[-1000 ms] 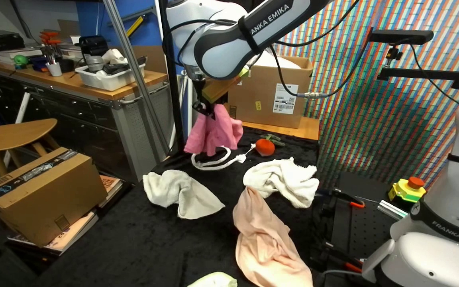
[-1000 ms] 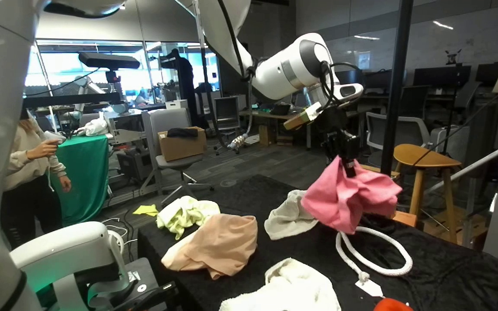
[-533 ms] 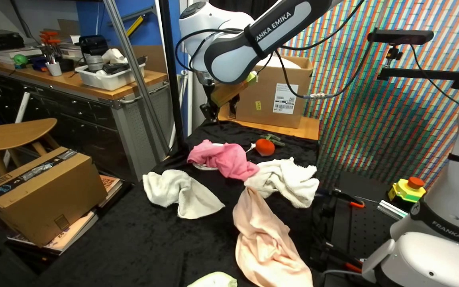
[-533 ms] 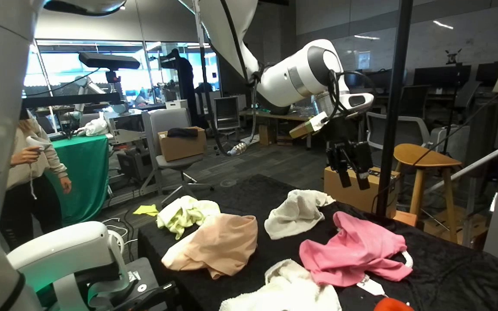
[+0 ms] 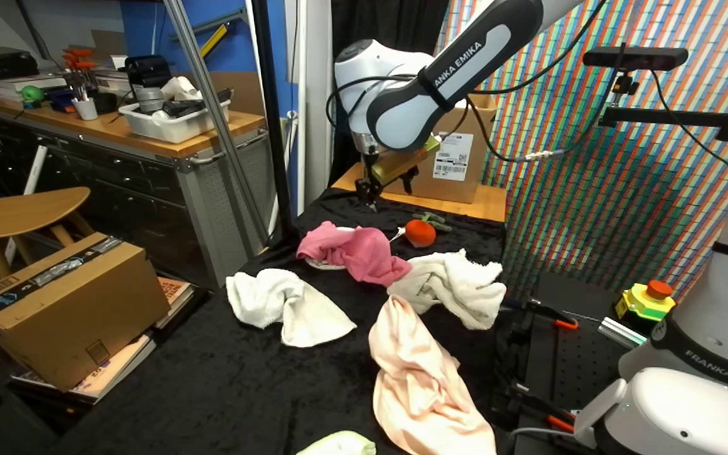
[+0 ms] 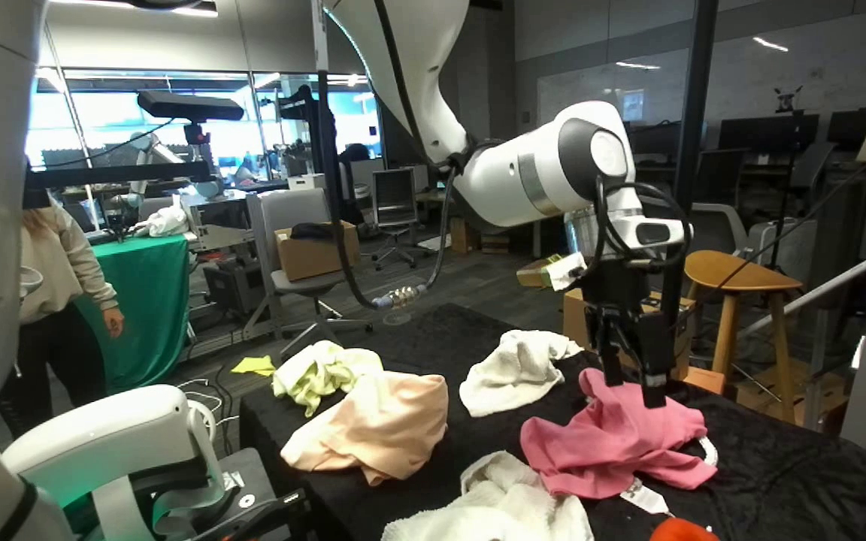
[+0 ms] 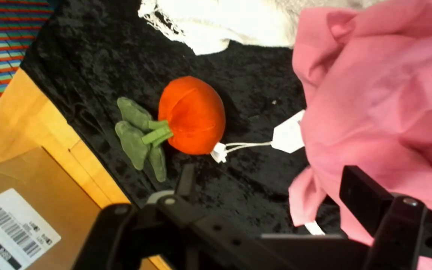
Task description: Pile up all the objects on the black table
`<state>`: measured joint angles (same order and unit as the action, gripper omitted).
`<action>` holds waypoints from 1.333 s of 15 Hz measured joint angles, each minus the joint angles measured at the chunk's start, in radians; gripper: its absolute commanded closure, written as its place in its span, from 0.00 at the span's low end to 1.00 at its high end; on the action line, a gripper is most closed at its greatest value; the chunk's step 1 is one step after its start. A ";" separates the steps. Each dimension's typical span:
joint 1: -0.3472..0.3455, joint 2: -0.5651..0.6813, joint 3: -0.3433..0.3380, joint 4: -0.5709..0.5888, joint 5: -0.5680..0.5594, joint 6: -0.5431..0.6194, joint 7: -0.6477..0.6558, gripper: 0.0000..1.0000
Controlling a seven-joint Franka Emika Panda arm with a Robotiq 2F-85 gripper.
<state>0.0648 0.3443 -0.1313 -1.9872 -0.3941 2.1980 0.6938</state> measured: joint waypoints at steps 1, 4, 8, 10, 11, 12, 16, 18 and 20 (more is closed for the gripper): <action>-0.016 -0.002 -0.003 -0.032 0.020 0.028 0.000 0.00; -0.059 -0.003 -0.007 -0.119 0.089 0.115 -0.003 0.00; -0.102 -0.002 -0.010 -0.206 0.184 0.214 -0.019 0.00; -0.115 0.002 -0.019 -0.234 0.214 0.253 -0.031 0.00; -0.120 0.002 -0.025 -0.244 0.226 0.270 -0.037 0.00; -0.124 0.003 -0.032 -0.253 0.236 0.285 -0.044 0.00; -0.140 0.011 -0.050 -0.274 0.282 0.334 -0.073 0.00; -0.145 0.020 -0.056 -0.276 0.305 0.360 -0.090 0.00; -0.148 0.032 -0.060 -0.276 0.324 0.390 -0.099 0.00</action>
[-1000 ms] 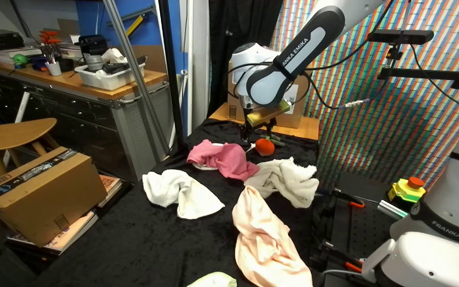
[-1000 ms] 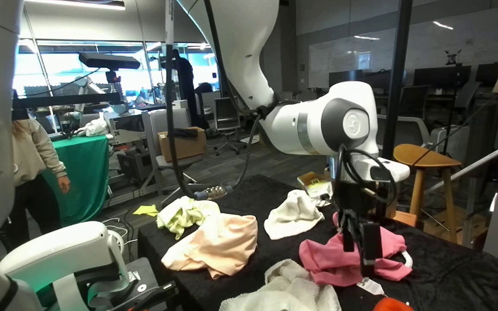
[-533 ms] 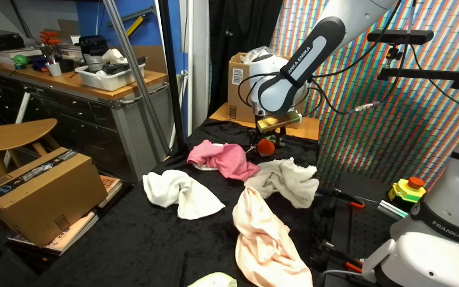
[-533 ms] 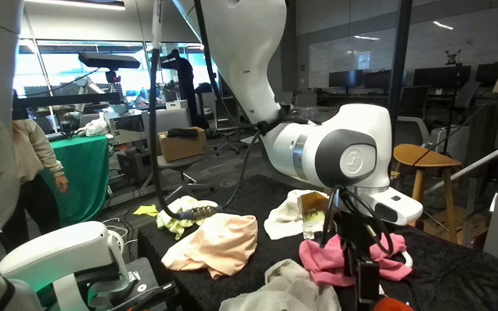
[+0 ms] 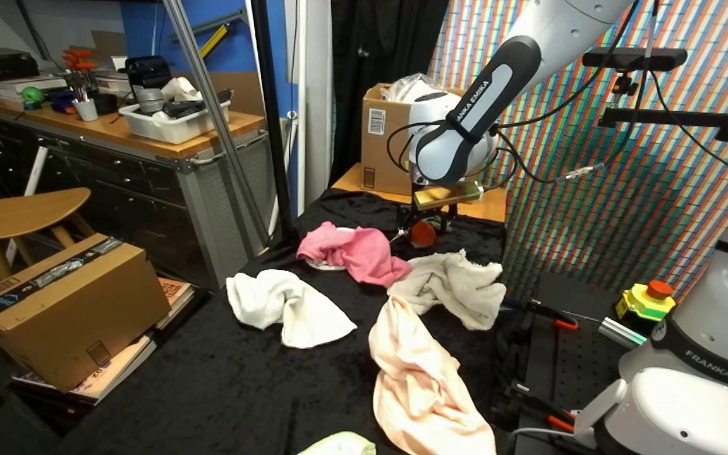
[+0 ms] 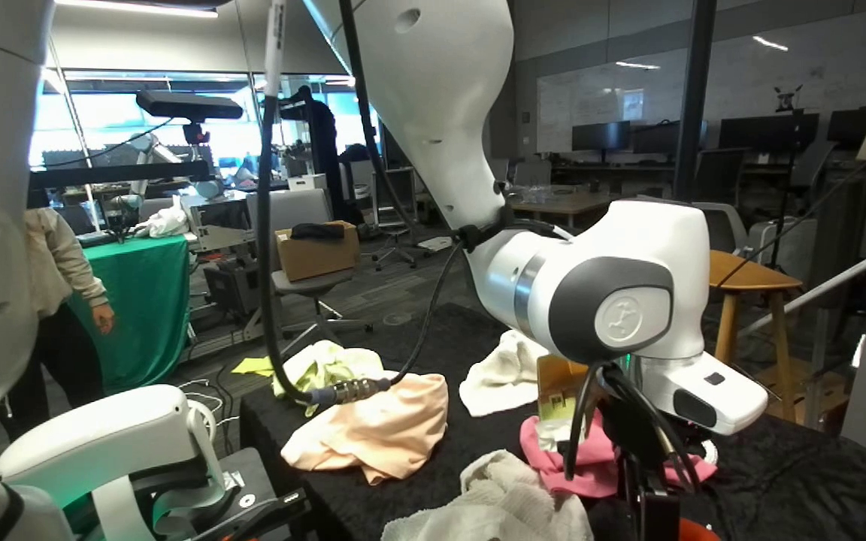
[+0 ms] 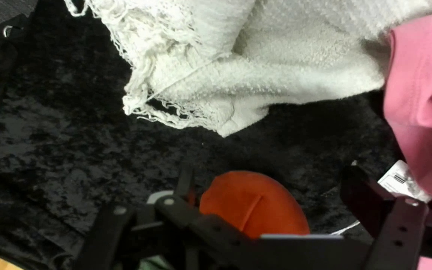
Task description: Pile up all the objects on the black table
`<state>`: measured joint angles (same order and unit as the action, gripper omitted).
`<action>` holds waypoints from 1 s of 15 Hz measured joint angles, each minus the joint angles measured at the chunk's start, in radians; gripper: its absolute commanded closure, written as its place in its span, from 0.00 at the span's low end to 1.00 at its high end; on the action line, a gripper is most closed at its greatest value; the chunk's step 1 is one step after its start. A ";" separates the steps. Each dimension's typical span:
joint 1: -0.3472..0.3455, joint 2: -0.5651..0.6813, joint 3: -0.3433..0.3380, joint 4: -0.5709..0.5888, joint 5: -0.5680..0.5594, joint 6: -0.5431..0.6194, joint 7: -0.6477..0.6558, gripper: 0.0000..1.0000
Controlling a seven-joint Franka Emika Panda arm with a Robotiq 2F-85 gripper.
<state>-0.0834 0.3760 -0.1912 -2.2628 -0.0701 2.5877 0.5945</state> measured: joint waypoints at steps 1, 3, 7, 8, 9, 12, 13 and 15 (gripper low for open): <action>-0.001 0.007 -0.002 0.000 0.010 0.015 -0.004 0.00; -0.001 0.020 -0.007 0.001 0.022 0.045 -0.010 0.00; 0.000 0.045 -0.024 0.003 0.023 0.091 -0.011 0.00; 0.000 0.049 -0.029 0.004 0.023 0.099 -0.011 0.00; 0.000 0.054 -0.034 0.004 0.023 0.110 -0.011 0.00; 0.004 0.063 -0.047 0.006 0.023 0.129 -0.011 0.00; 0.007 0.066 -0.051 0.007 0.023 0.133 -0.011 0.00; 0.012 0.072 -0.057 0.011 0.023 0.143 -0.011 0.01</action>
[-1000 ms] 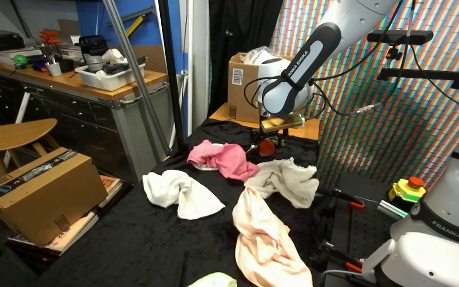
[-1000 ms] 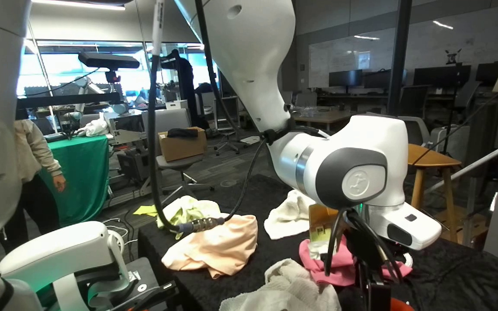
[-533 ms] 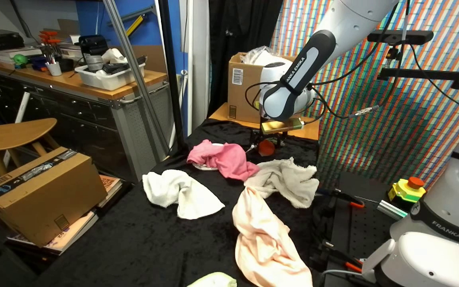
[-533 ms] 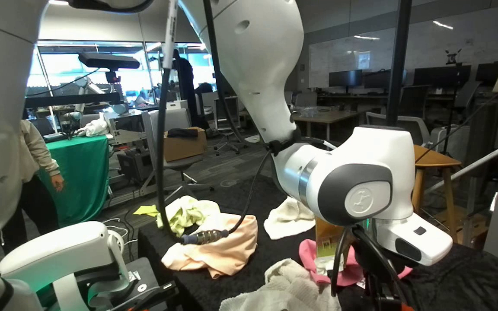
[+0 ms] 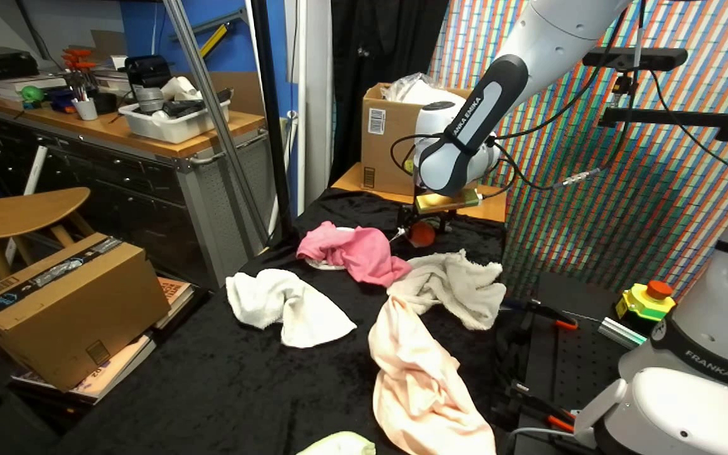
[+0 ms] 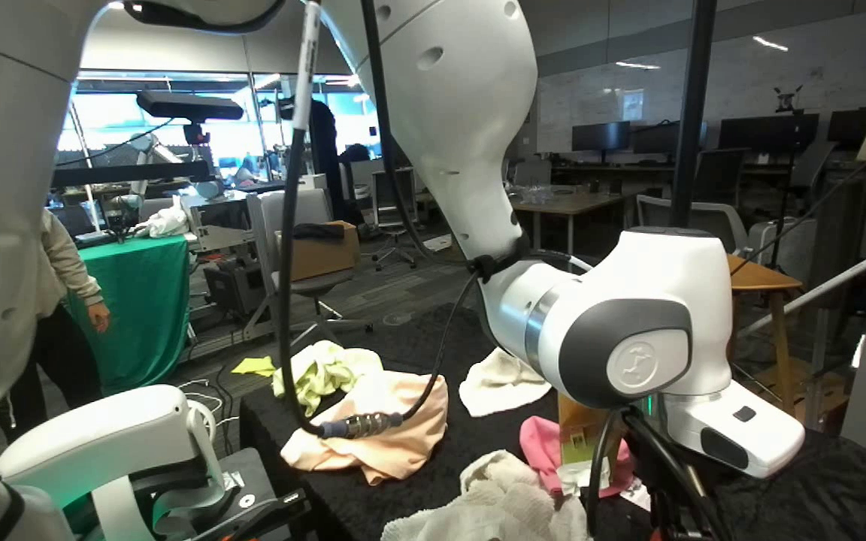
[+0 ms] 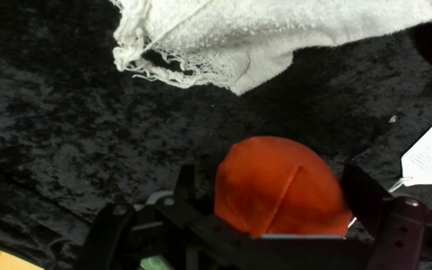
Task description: Pile up all the objects on the black table
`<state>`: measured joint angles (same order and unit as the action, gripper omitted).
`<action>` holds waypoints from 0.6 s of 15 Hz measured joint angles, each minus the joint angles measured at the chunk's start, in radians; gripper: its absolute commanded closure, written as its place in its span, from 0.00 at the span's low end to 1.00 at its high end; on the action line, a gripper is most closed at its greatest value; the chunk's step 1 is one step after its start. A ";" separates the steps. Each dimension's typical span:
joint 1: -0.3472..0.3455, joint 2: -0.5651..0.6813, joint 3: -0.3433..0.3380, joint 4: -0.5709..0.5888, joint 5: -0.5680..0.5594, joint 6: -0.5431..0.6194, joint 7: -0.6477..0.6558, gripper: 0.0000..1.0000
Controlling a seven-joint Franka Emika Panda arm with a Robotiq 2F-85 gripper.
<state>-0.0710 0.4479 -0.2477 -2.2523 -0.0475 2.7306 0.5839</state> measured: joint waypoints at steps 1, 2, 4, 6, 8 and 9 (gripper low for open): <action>0.002 0.003 -0.002 0.003 0.000 0.005 0.000 0.08; 0.004 0.005 -0.002 0.006 0.000 0.007 0.000 0.26; 0.005 0.010 -0.002 0.015 0.004 0.008 0.000 0.37; 0.005 0.013 -0.002 0.025 0.018 0.008 -0.001 0.55; 0.005 0.016 -0.002 0.032 0.036 0.008 -0.004 0.67; 0.005 0.017 -0.001 0.034 0.041 0.008 -0.005 0.76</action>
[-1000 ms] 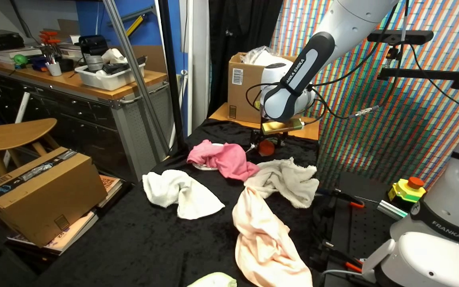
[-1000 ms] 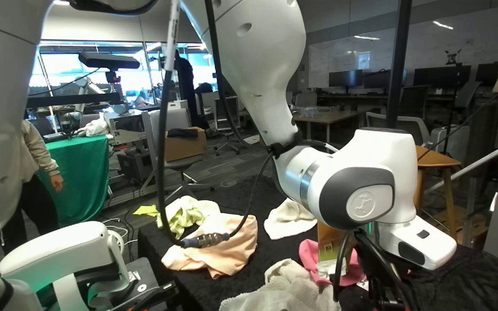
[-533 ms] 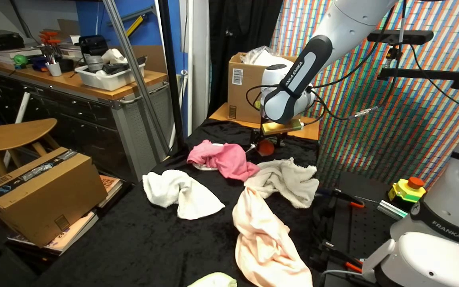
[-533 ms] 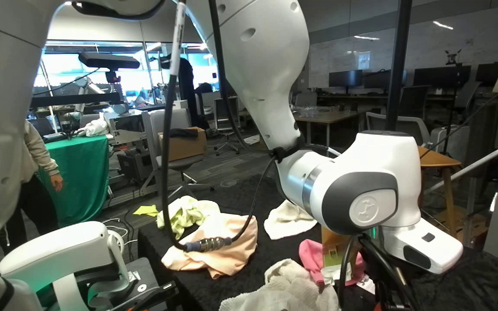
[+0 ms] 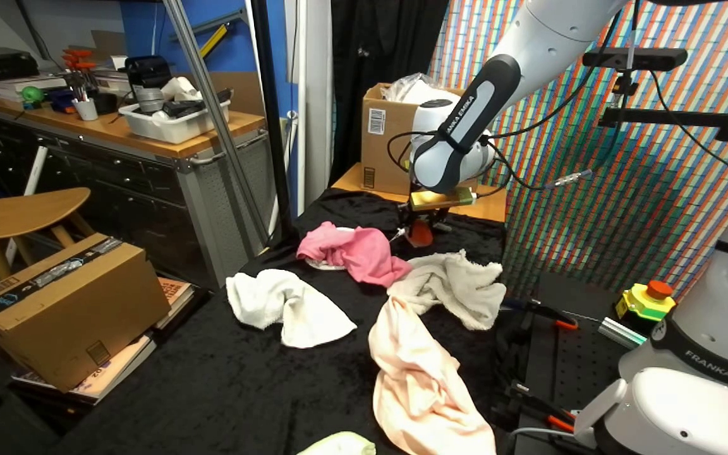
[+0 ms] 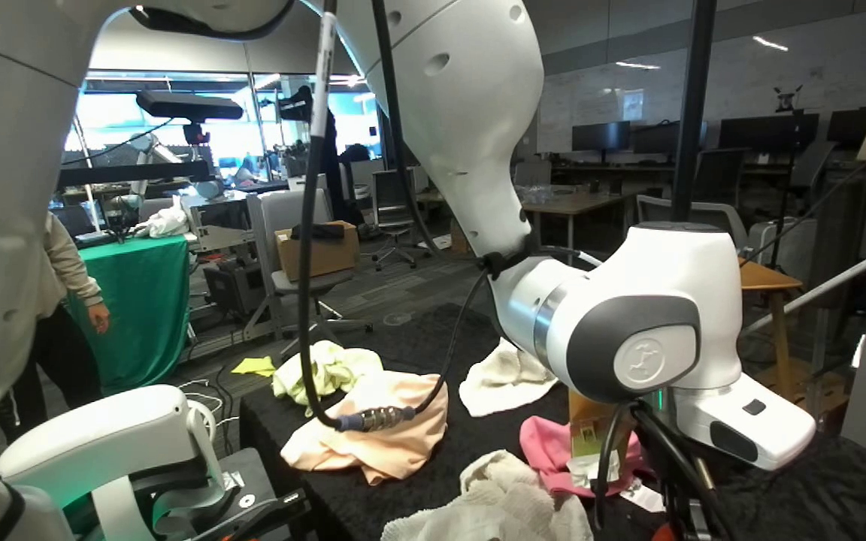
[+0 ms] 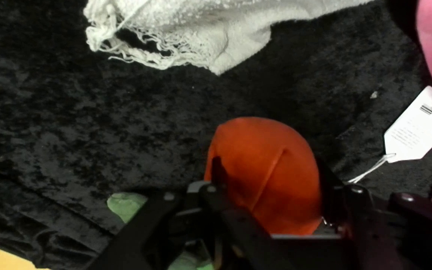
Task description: Pile up all the objects on the black table
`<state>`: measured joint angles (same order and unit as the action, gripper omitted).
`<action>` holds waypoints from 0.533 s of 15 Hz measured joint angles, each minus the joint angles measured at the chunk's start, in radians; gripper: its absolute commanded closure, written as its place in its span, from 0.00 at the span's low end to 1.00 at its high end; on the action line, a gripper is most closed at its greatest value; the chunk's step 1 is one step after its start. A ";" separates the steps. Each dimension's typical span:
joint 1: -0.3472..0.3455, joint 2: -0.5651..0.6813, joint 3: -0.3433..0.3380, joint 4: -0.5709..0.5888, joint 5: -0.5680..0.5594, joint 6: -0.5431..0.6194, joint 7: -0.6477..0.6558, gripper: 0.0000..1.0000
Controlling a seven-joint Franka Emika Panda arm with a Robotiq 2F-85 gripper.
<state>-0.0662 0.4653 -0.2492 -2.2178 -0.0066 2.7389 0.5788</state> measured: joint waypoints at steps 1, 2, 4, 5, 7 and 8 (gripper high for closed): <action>0.000 0.001 0.000 0.001 0.004 0.000 0.000 0.82; 0.000 0.001 0.001 0.001 0.010 0.000 -0.002 0.89; 0.000 0.001 0.004 0.001 0.023 -0.001 -0.012 0.92; 0.000 0.001 0.006 0.002 0.026 -0.002 -0.018 0.88; 0.000 -0.004 0.015 0.002 0.030 -0.013 -0.047 0.89; 0.001 -0.011 0.021 0.002 0.030 -0.026 -0.063 0.89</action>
<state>-0.0648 0.4548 -0.2283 -2.2160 0.0238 2.7129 0.5155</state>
